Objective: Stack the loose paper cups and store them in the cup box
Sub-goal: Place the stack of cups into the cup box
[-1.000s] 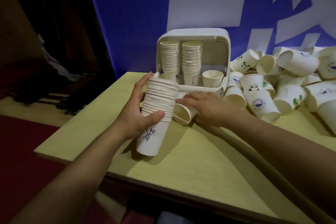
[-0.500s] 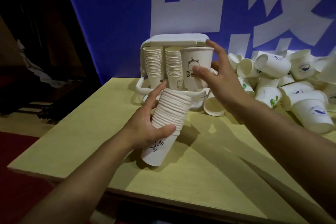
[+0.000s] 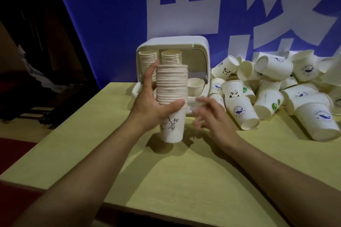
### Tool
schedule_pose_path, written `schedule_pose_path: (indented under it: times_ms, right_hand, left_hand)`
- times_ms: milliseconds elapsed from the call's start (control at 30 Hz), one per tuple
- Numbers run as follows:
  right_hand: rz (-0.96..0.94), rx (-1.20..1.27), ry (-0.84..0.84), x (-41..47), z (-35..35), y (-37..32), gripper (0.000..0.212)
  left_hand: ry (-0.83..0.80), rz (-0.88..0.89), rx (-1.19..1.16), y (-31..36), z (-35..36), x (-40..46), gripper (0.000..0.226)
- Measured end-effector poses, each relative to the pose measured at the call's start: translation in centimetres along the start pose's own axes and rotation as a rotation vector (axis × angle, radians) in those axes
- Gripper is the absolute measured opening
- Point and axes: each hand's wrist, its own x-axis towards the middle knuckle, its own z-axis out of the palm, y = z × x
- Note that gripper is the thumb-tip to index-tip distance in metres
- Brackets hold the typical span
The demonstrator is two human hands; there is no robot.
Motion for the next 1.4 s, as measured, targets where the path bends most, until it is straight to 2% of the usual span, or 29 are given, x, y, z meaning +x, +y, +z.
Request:
schedule_pose_path:
  times_ms: [133,367,467,633,867,1000,1133,1233,1400]
  right_hand:
    - [0.176,-0.025,-0.03,0.1,-0.3,1.7,0.016]
    - [0.233,0.038,0.004,0.2,-0.6,1.9,0.017]
    - [0.235,0.029,-0.004,0.3,-0.6,1.9,0.017]
    - [0.232,0.027,-0.009,0.4,-0.5,2.1,0.017]
    - [0.22,0.018,-0.022,0.5,-0.5,2.1,0.018]
    - [0.218,0.007,-0.024,0.4,-0.4,2.0,0.017]
    - [0.205,-0.023,-0.035,0.4,-0.5,2.0,0.018]
    - [0.204,-0.047,-0.046,0.3,-0.6,2.0,0.018]
    - [0.204,-0.069,-0.051,0.2,-0.6,1.7,0.019]
  left_hand:
    - [0.1,0.042,0.125,1.5,0.2,3.5,0.108]
    - [0.362,0.221,0.076,1.8,3.6,8.8,0.113]
    - [0.411,0.258,0.099,0.3,5.4,9.6,0.107]
    - [0.39,0.194,0.129,-2.2,7.6,9.7,0.108]
    - [0.222,0.022,0.423,-3.3,9.2,8.5,0.102]
    - [0.165,-0.061,0.438,-3.2,10.0,8.5,0.1]
    - [0.119,-0.124,0.435,-2.7,10.4,9.4,0.106]
    - [0.124,-0.173,0.437,-2.5,10.5,10.2,0.107]
    - [0.234,-0.194,0.415,-2.6,11.1,10.7,0.109]
